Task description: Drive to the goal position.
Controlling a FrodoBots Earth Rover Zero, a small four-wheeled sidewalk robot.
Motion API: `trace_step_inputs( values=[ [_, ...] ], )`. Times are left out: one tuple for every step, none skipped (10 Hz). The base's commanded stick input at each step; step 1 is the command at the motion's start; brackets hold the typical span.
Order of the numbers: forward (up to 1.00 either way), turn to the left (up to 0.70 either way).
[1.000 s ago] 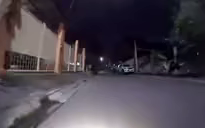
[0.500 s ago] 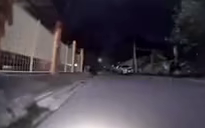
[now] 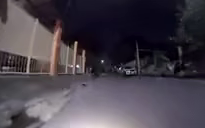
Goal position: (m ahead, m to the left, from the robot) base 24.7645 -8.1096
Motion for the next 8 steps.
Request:
trace_step_inputs(
  values=[
    [0.70,0.00],
    [0.70,0.00],
    [0.70,0.00],
    [0.70,0.00],
    [0.70,0.00],
    [0.70,0.00],
    [0.70,0.00],
    [0.70,0.00]
  ],
)
